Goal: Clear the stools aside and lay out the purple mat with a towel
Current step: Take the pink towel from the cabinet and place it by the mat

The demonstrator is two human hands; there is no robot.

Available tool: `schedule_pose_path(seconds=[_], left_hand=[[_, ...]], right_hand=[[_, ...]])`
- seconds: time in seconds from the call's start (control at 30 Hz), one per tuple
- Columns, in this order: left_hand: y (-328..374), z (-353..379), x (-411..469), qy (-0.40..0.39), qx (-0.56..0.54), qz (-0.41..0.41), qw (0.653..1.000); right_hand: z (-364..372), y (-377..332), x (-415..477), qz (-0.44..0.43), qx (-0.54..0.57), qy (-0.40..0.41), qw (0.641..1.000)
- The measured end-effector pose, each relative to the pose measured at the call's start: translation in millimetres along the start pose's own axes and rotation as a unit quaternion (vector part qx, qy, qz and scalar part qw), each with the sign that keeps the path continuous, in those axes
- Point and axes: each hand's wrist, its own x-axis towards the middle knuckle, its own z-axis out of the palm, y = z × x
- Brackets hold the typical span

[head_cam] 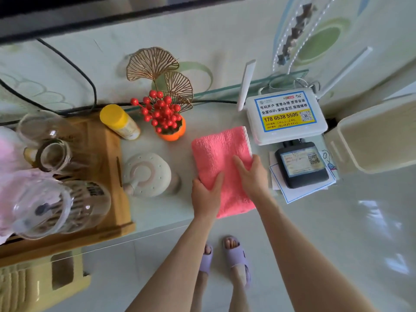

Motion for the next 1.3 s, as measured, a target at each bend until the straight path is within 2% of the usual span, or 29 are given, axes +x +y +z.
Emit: schedule_pose_path(seconds=[0.3,0.5,0.63,0.83,1.03,1.07,1.17,1.3], left_hand=[[4.3,-22.6,-36.3,-0.060,-0.021,0.066,0.996],[25.3,-10.8,-89.6,-0.115,-0.008,0.131,0.985],[28.4,17.8,-130.6,-0.182,0.011,0.151,0.971],[7.1,80.5,-213.5,-0.301,0.066,0.169,0.936],[-39.1,130.8,-290.0,-0.384,0.125,0.175,0.898],[-65.4,150.6,-330.7,-0.407,0.150,0.174,0.884],[-87.8,166.3,-355.9,-0.423,0.157,0.175,0.875],[-162.7,206.8,-438.8,-0.445,0.192,0.167,0.858]], right_hand=[[-25.6,5.5,-43.2,-0.003,0.124,0.038,0.992],[-82.0,16.9,-91.8,0.004,0.169,0.125,0.978],[-127.1,44.1,-122.8,0.028,0.201,0.179,0.963],[-202.5,123.1,-185.1,0.075,0.278,0.283,0.915],[-250.3,208.6,-246.2,0.115,0.330,0.353,0.868],[-268.3,253.3,-274.9,0.127,0.339,0.381,0.850],[-280.3,283.0,-297.6,0.137,0.356,0.387,0.840],[-314.7,384.7,-356.8,0.157,0.386,0.400,0.816]])
